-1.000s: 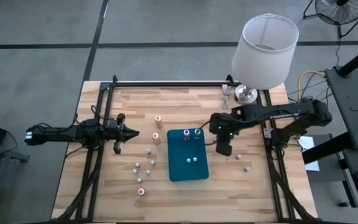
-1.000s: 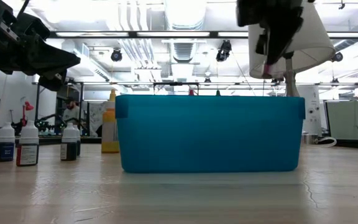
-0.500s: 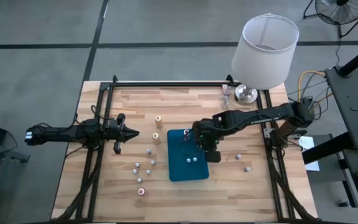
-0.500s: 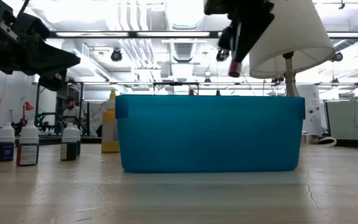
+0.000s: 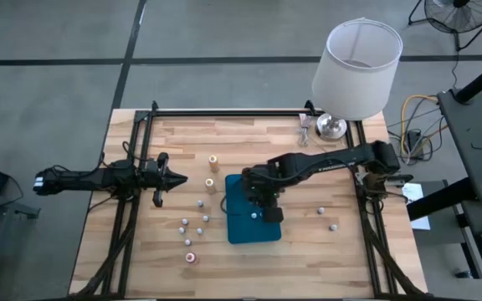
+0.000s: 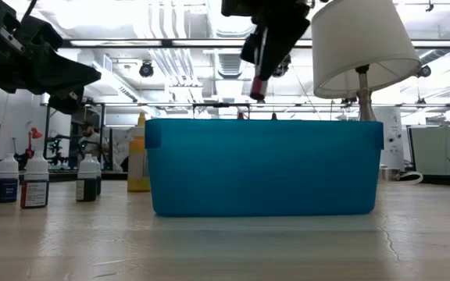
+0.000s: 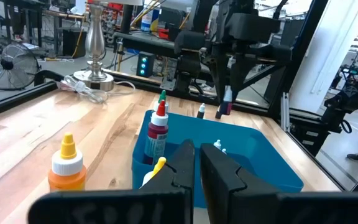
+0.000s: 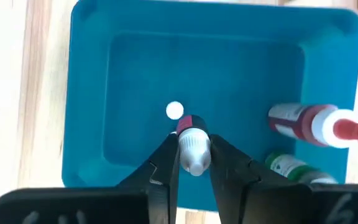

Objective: Pick & Place food coloring
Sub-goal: Put the small pink food coloring bottle into the blue bin

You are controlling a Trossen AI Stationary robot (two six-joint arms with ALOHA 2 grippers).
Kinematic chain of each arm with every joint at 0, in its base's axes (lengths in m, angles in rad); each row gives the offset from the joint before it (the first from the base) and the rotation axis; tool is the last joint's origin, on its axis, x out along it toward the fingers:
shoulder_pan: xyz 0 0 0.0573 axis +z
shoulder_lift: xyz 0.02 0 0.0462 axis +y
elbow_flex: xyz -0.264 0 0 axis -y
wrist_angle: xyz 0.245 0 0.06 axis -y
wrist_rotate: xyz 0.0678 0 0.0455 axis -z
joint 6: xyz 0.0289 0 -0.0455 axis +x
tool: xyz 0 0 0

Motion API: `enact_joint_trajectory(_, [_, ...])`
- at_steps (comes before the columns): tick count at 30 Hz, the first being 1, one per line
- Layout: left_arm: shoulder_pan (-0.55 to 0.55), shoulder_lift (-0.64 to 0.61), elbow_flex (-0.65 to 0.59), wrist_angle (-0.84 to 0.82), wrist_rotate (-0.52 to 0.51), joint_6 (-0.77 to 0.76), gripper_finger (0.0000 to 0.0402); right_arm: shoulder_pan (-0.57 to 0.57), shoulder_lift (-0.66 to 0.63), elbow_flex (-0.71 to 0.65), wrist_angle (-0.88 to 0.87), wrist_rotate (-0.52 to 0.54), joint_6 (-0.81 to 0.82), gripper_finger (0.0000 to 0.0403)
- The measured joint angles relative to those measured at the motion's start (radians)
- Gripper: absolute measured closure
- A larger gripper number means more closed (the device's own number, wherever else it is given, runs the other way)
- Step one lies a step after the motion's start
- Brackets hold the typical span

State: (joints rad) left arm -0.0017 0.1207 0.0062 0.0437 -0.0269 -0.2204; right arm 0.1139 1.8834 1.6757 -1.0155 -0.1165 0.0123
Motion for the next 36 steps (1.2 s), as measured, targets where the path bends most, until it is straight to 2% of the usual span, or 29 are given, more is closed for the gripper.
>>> enact_joint_trajectory(20, [0.0,0.0,0.0,-0.003,0.0,0.0,0.0402,0.019,0.262,0.22,-0.062,-0.025,0.019,0.0344])
enact_joint_trajectory(36, [0.0,0.0,0.0,-0.003,0.0,0.0,0.0402,0.019,0.281,0.153,-0.004,-0.015,0.063,0.0344])
